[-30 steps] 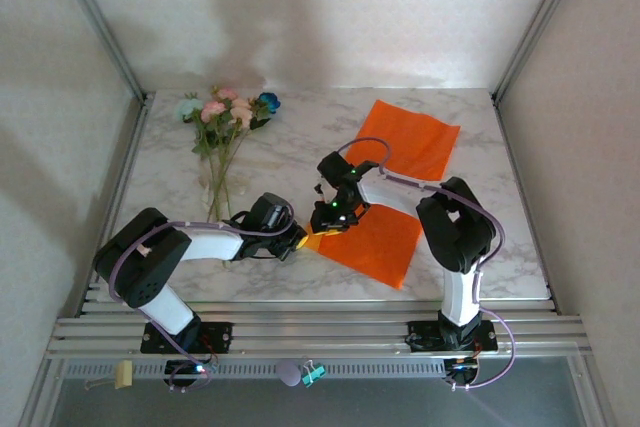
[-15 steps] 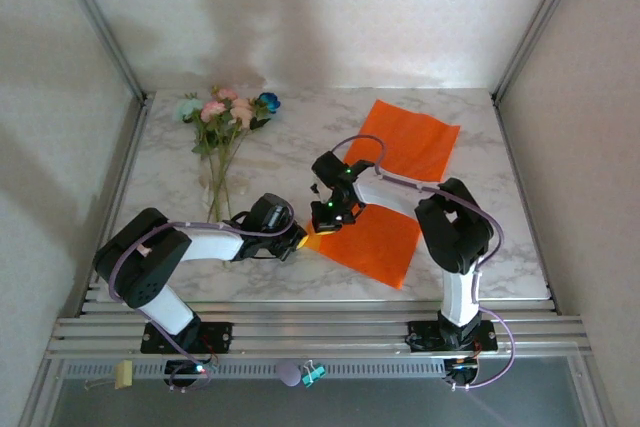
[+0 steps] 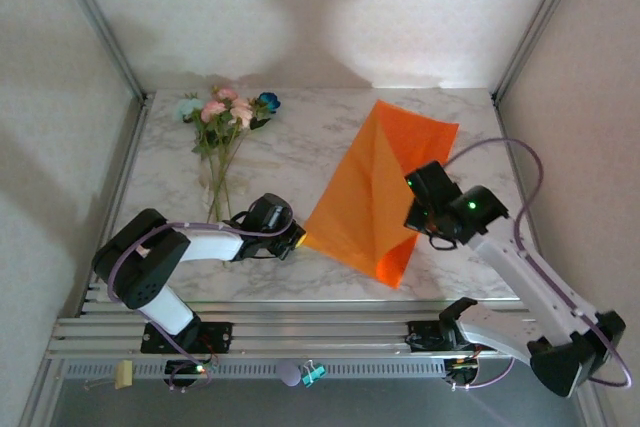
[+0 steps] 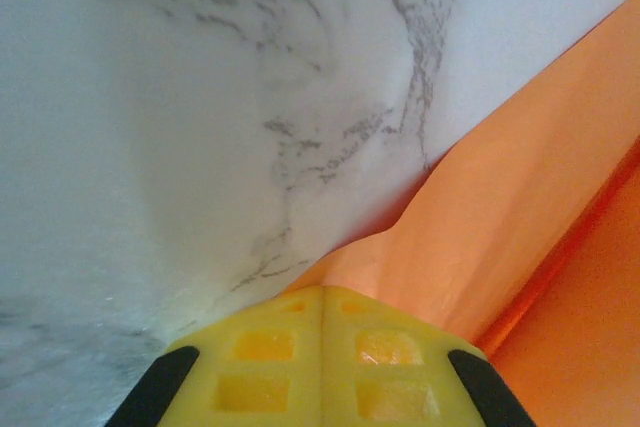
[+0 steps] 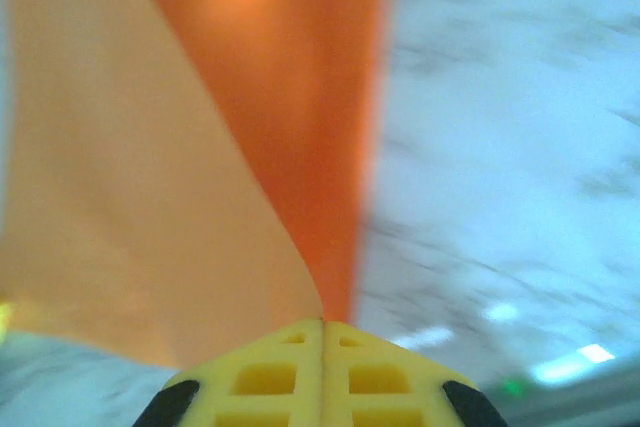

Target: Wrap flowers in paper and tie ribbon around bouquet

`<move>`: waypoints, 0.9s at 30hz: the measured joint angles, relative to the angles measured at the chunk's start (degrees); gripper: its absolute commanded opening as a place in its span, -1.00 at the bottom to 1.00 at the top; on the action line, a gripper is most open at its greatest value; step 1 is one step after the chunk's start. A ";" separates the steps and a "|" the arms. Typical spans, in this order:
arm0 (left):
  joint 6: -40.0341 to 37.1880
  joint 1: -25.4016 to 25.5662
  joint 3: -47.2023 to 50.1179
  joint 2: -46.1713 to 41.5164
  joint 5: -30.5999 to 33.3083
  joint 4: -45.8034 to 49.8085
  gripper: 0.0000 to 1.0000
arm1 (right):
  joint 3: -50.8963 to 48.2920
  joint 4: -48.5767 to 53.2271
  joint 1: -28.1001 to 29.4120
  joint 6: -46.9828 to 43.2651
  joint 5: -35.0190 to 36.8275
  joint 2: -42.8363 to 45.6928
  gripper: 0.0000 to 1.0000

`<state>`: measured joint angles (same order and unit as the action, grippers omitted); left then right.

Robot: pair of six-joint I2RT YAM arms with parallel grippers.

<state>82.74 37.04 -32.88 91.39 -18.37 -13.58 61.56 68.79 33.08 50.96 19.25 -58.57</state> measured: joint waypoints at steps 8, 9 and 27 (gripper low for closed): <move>-2.86 -0.04 -6.58 -7.50 8.37 17.66 -0.58 | -3.43 14.78 -6.99 11.50 10.69 2.23 -1.00; -3.28 0.02 -8.24 -8.57 8.90 19.06 -0.52 | -3.37 15.47 -7.08 11.91 11.54 2.34 -1.00; 3.91 11.54 -29.62 24.57 -6.97 -0.37 -0.73 | 0.31 18.56 -7.23 9.20 13.35 2.97 -1.00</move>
<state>86.65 48.58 -62.50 115.96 -25.34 -13.96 61.87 87.35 25.85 60.16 32.60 -55.59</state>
